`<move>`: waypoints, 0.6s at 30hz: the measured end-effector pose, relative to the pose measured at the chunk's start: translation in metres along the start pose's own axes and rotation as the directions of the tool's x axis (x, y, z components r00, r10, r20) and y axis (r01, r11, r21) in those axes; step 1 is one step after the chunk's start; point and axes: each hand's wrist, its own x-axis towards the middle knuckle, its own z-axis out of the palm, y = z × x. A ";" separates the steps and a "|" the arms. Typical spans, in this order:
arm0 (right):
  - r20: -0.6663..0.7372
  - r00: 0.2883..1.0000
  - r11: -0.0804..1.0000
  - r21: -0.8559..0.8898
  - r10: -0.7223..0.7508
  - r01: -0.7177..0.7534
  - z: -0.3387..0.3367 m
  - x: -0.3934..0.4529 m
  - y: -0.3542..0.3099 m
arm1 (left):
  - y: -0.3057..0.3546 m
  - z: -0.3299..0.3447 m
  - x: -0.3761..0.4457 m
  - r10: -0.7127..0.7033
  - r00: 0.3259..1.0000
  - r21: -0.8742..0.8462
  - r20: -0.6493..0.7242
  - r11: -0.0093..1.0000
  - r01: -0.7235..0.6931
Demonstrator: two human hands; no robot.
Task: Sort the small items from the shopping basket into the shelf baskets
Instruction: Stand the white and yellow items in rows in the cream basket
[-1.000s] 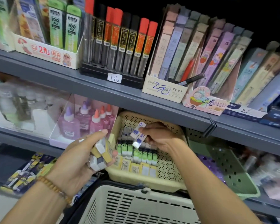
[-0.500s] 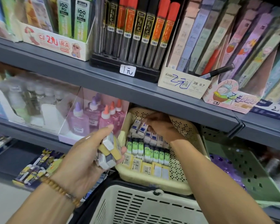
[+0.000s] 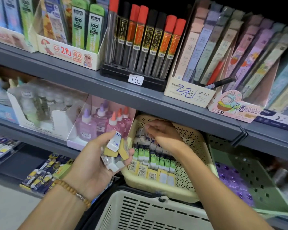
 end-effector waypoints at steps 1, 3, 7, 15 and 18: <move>0.025 0.999 0.998 0.037 -0.047 0.046 0.000 -0.012 -0.009 | 0.000 0.001 0.000 0.007 1.000 0.001 0.008 1.000 -0.007; 0.095 0.984 0.982 0.127 -0.152 0.139 0.002 -0.034 -0.023 | 0.001 0.001 0.000 0.020 0.999 0.002 0.035 1.000 -0.020; 0.211 0.944 0.966 0.110 -0.254 0.235 0.011 -0.060 -0.037 | -0.002 0.003 -0.002 0.025 0.995 0.014 0.093 1.000 -0.026; 0.188 0.942 0.960 0.089 -0.277 0.265 0.007 -0.066 -0.033 | -0.006 0.005 -0.003 0.011 0.995 0.118 0.096 0.993 -0.022; 0.186 0.943 0.957 0.141 -0.275 0.252 0.003 -0.067 -0.032 | -0.007 0.007 -0.003 0.016 0.993 0.175 0.114 0.984 -0.036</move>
